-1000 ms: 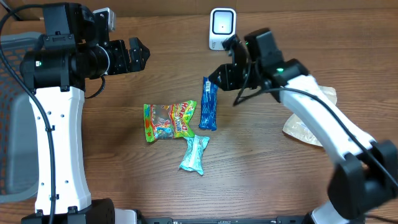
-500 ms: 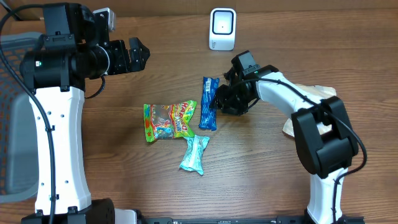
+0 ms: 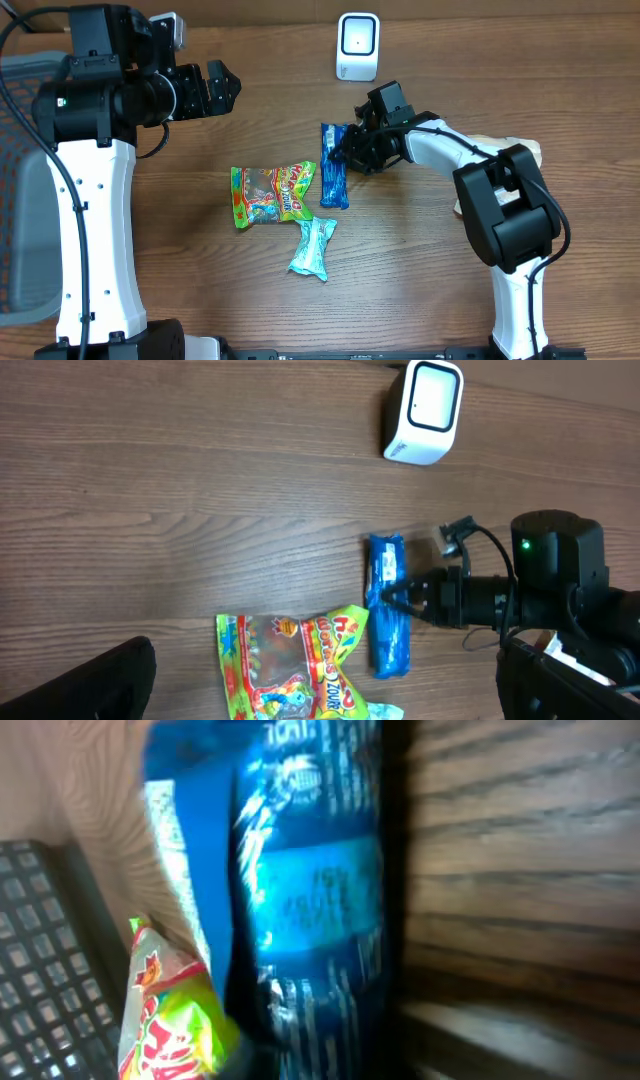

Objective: Scan the item barcode

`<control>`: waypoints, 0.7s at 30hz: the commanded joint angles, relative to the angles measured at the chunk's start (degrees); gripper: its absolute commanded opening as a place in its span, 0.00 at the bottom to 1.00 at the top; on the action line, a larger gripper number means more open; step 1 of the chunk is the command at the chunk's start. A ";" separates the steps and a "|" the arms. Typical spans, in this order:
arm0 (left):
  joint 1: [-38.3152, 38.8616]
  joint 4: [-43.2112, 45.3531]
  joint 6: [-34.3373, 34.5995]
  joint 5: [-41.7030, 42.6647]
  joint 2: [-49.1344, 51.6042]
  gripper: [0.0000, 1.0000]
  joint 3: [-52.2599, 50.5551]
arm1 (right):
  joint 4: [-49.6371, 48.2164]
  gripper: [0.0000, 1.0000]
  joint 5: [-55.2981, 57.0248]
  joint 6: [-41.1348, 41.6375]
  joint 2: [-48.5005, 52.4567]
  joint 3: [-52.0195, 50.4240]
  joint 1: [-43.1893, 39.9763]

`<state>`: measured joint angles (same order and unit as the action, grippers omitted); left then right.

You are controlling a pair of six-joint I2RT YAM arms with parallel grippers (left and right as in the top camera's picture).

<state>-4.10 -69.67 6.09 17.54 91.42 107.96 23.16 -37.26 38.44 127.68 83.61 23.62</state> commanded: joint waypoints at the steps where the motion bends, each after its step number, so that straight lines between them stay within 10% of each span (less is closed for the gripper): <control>1: 0.52 -0.02 0.76 -0.15 0.20 1.00 -0.22 | -0.44 0.06 -0.31 0.48 1.42 0.15 0.00; 21: 0.37 0.00 0.79 -0.15 0.20 1.00 -0.22 | 3.80 0.04 -0.15 -28.06 -27.52 0.52 -0.17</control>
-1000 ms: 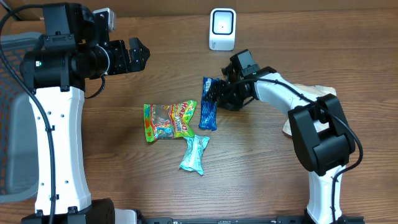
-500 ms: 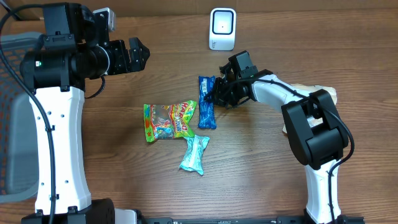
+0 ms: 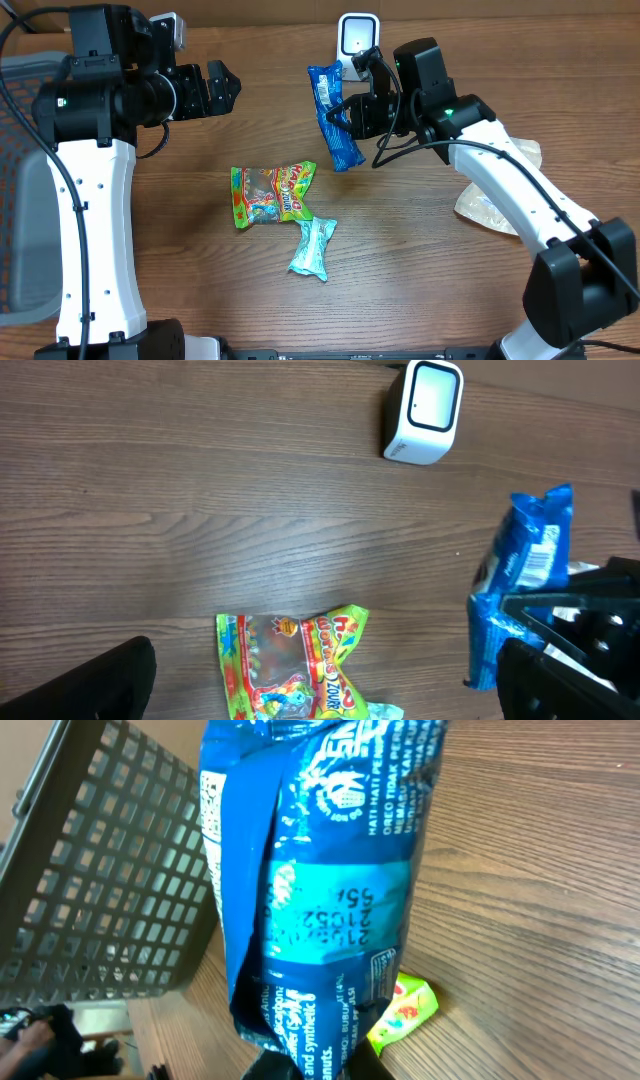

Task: Scan the item barcode
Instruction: 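Lift the blue bar up to the white scanner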

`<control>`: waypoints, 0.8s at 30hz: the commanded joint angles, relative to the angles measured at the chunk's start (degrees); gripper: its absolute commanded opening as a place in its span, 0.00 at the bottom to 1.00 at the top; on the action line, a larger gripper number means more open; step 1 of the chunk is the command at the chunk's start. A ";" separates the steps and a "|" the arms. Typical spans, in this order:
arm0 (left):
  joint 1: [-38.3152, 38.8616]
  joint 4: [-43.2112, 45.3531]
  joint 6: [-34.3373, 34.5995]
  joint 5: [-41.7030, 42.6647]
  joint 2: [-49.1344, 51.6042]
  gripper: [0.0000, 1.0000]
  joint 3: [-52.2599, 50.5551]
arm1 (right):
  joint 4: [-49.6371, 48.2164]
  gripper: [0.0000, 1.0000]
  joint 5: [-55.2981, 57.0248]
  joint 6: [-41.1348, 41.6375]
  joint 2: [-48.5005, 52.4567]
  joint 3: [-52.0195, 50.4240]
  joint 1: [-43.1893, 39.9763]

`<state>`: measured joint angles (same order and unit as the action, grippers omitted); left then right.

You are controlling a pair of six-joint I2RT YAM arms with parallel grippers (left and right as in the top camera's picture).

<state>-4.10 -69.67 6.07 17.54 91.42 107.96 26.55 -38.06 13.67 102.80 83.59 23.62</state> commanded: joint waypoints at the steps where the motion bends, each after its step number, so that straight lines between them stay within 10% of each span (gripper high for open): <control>1: 0.37 0.00 0.81 -0.15 0.20 1.00 -0.22 | 0.61 0.04 0.92 -3.30 -3.23 0.55 -0.17; 8: 0.37 0.00 0.81 -0.15 0.20 0.99 -0.22 | 0.59 0.04 1.84 -3.26 -4.61 0.55 -0.17; 14: 0.37 0.00 0.81 -0.15 0.20 1.00 -0.22 | 0.37 0.04 33.05 -4.42 -4.00 0.46 1.25; 20: 0.37 0.00 0.81 -0.15 0.20 1.00 -0.22 | -8.92 0.04 60.87 -20.24 0.74 0.46 3.17; 24: 0.37 -0.02 0.79 -0.13 0.20 1.00 -0.22 | -27.08 0.04 65.88 -45.33 7.19 0.46 3.17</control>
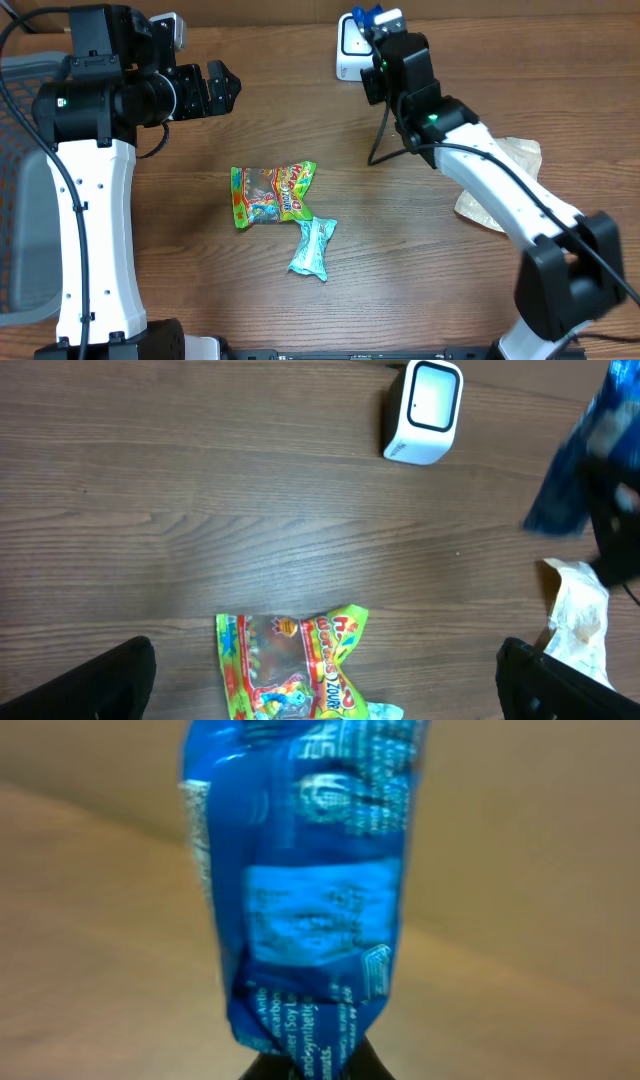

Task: Scan the item barcode
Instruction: 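Lift the blue bar up to the white scanner, then hold the blue bar's label against the scanner face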

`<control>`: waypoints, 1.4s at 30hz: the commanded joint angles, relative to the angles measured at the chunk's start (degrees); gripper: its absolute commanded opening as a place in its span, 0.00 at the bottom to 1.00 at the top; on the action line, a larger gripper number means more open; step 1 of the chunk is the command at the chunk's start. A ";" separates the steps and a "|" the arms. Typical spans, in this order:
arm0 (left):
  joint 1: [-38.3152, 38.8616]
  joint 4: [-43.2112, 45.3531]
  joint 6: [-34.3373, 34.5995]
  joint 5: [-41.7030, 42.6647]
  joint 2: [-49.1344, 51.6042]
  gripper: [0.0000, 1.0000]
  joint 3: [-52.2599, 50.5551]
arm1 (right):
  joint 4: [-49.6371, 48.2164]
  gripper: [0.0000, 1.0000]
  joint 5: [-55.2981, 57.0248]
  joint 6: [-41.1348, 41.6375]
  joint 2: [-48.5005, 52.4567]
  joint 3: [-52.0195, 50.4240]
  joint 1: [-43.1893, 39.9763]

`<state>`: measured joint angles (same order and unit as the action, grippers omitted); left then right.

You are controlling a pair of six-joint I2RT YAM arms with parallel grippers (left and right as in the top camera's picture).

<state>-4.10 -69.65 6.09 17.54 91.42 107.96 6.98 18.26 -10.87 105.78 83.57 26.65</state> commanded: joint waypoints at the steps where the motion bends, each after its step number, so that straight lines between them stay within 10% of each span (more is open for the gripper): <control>1: 0.37 -0.02 0.79 -0.15 0.20 1.00 -0.22 | -12.70 0.04 10.40 -26.51 6.08 0.48 0.13; 7: 0.37 -0.02 0.76 -0.15 0.20 1.00 -0.22 | -41.53 0.04 9.03 -53.62 17.53 0.48 -0.98; 15: 0.37 -0.02 0.76 -0.15 0.20 1.00 -0.22 | -54.71 0.04 -1.49 -55.67 26.12 1.18 -6.03; 42: 0.37 -0.02 0.79 -0.15 0.20 1.00 -0.22 | -43.28 0.04 -7.17 -50.69 39.12 18.16 -8.74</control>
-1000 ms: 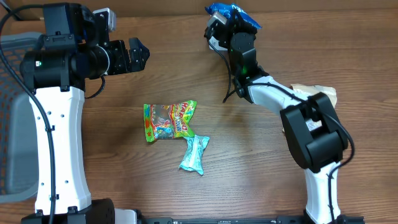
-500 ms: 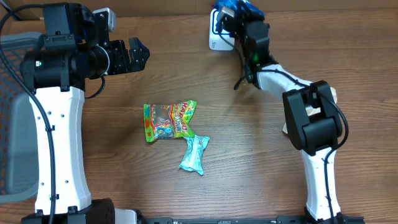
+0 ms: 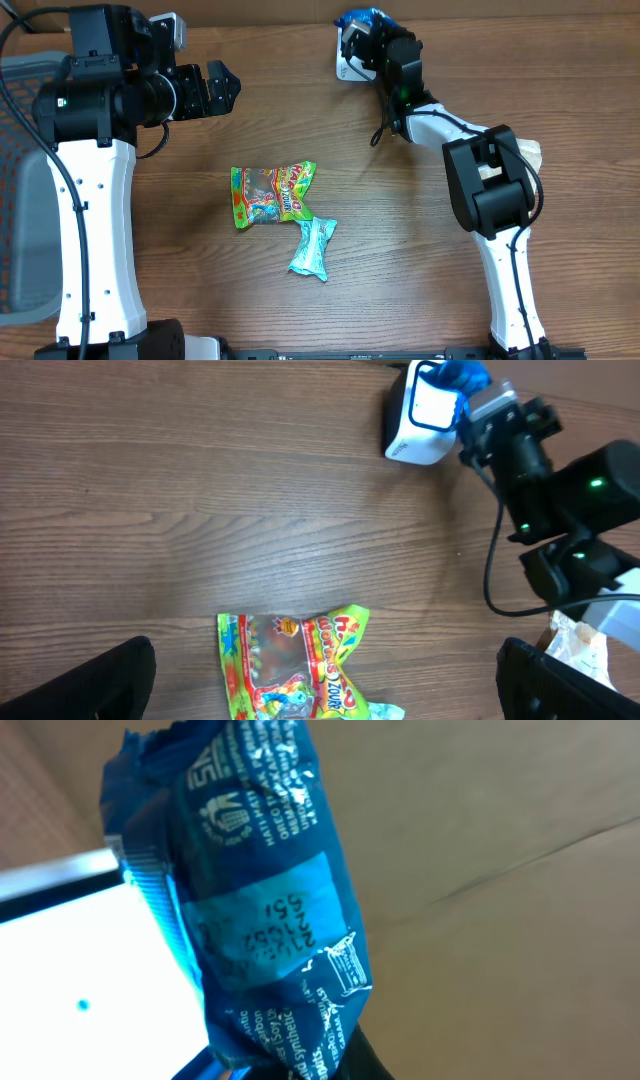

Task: Scan the item barcode
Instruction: 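Hold the blue bar's label against the scanner face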

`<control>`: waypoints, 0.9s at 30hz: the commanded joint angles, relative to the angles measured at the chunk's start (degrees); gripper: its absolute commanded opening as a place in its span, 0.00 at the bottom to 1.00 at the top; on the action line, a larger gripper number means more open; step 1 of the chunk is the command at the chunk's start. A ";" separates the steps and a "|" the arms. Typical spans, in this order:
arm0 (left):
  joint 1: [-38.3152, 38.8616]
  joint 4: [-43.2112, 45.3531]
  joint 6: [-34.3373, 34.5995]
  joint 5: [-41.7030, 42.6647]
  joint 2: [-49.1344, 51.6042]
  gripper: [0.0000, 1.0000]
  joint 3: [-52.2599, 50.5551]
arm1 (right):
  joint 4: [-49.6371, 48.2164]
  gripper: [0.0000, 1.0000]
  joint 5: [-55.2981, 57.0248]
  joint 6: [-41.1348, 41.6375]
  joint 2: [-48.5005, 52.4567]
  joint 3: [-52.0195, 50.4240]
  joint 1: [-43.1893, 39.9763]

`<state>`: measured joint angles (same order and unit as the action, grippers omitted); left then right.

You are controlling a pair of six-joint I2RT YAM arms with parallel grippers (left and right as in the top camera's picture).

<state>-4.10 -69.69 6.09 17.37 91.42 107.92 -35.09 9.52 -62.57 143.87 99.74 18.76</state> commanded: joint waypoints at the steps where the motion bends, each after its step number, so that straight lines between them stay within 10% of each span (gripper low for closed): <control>1: 0.37 0.02 0.79 0.02 0.20 1.00 -0.17 | -1.14 0.04 1.79 1.01 1.27 1.97 -1.18; 27: 0.37 0.02 0.76 0.02 0.20 1.00 -0.17 | -10.84 0.04 2.73 -6.73 1.46 1.97 -0.35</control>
<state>-4.10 -69.67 6.09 17.37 91.42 107.92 -45.78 12.43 -69.10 145.80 99.77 17.28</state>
